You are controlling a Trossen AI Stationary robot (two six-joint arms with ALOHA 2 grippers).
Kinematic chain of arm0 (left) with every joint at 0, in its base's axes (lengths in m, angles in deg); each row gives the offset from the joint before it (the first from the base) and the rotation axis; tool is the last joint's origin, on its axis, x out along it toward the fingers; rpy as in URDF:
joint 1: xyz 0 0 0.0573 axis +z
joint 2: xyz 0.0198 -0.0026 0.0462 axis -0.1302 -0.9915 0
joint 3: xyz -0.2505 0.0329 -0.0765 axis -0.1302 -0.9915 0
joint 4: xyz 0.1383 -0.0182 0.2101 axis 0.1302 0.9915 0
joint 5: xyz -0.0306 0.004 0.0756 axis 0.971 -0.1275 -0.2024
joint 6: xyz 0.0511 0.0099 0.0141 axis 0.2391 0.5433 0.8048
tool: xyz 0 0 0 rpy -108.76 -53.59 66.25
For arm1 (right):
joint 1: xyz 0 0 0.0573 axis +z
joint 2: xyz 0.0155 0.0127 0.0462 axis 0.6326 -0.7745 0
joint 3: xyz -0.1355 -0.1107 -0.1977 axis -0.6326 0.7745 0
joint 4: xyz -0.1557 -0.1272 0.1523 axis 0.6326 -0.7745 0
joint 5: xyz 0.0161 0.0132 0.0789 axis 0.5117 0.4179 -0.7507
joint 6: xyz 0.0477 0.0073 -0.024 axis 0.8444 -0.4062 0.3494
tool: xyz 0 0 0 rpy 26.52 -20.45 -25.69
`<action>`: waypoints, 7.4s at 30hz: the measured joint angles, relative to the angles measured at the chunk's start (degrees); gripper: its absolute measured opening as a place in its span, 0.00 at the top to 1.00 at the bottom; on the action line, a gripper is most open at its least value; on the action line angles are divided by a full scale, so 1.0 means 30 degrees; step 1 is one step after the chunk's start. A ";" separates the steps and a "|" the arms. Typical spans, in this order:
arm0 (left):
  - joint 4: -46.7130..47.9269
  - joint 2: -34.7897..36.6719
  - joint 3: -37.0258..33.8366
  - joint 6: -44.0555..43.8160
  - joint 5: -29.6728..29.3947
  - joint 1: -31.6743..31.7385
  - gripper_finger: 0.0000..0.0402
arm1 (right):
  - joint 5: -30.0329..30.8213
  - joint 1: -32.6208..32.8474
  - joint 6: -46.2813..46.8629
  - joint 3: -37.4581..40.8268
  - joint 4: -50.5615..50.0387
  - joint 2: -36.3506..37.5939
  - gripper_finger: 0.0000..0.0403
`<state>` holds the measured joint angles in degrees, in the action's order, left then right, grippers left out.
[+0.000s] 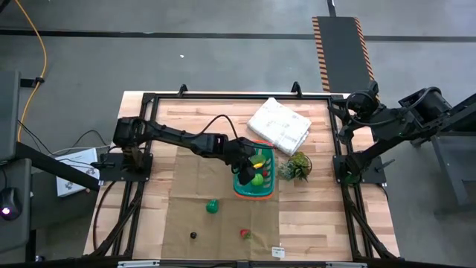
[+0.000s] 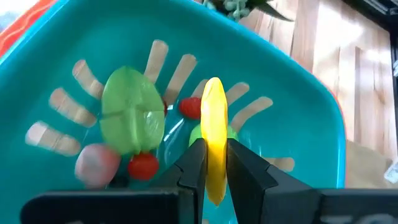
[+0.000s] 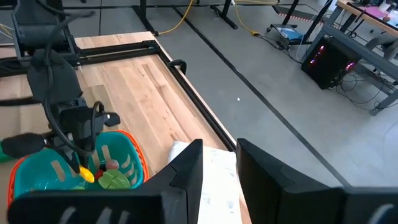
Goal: Pick and placing Produce into tupperware
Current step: Put the yellow corn into the blue basket, then put the black cherry into the blue basket
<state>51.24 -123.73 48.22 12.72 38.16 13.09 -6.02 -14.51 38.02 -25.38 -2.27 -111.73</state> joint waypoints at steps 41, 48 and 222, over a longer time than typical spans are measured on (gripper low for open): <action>-0.2427 0.0144 0.0080 -0.1165 0.4242 0.0549 0.69 | -0.0514 0.0000 -0.0702 0.0000 0.0000 0.0392 0.78; -0.2318 0.0694 0.2746 -0.0566 0.5527 0.1025 0.74 | -0.0517 0.0000 -0.0697 -0.0004 0.0001 0.0675 0.78; 0.1347 0.9947 -1.0216 -0.7016 -0.7145 -1.8360 0.77 | -0.5156 0.6390 1.2619 1.7056 2.2102 -0.0189 0.78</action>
<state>55.28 -93.89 17.58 -8.33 16.72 -41.99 -21.49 4.66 75.88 25.78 64.04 -112.30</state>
